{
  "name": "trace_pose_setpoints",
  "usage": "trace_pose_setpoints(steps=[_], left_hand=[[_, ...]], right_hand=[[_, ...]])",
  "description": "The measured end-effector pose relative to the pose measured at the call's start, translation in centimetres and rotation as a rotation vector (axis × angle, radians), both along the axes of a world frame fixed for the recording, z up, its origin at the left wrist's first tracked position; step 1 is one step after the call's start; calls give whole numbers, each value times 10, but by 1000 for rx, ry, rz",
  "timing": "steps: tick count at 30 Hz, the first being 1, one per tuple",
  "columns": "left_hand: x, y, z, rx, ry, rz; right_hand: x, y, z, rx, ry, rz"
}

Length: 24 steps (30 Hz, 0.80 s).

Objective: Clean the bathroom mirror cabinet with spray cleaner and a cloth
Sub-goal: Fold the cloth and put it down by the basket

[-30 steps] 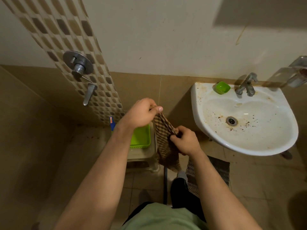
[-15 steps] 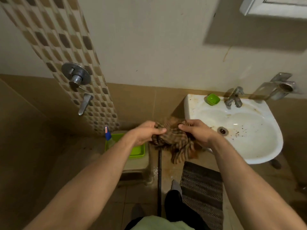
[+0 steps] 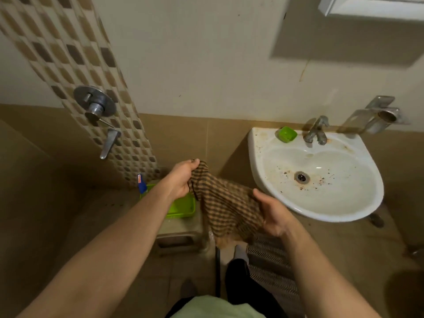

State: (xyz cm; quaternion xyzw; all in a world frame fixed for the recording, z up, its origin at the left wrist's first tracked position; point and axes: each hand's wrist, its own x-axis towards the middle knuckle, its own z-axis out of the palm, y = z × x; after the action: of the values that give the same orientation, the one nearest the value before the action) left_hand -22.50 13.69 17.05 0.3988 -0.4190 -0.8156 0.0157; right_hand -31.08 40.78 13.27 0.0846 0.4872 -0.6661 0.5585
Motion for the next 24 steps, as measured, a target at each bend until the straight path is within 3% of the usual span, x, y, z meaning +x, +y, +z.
trace_pose_setpoints(steps=[3,6,8,10,12,15,17,19,22,24], left_hand=[[5,-14,-13,-282,-135,-122],[10,-31,-22,-779,-302,-342],[14,-32,-26,-963,-350,-410],[19,-29,-31,-1089,-384,-422],[24,-29,-37,-1172,-418,-415],[34,-38,-43,-1194,-504,-432],[43,-45,-47,-1155,-559,-461],[51,-51,-53,-1091,-581,-450],[62,-58,-63,-869,-548,-323],[68,-57,-67,-718,-465,-280]], right_hand=[[-19,12,9,94,178,-75],[-23,17,8,477,495,118],[-24,11,7,586,604,63],[-25,3,4,519,524,-201],[-22,-4,-5,542,508,-228],[-20,-4,-23,840,761,144],[-26,-3,-23,913,809,105],[-34,-1,-20,854,716,-33],[-37,3,-18,612,453,-211],[-31,6,-19,490,433,-203]])
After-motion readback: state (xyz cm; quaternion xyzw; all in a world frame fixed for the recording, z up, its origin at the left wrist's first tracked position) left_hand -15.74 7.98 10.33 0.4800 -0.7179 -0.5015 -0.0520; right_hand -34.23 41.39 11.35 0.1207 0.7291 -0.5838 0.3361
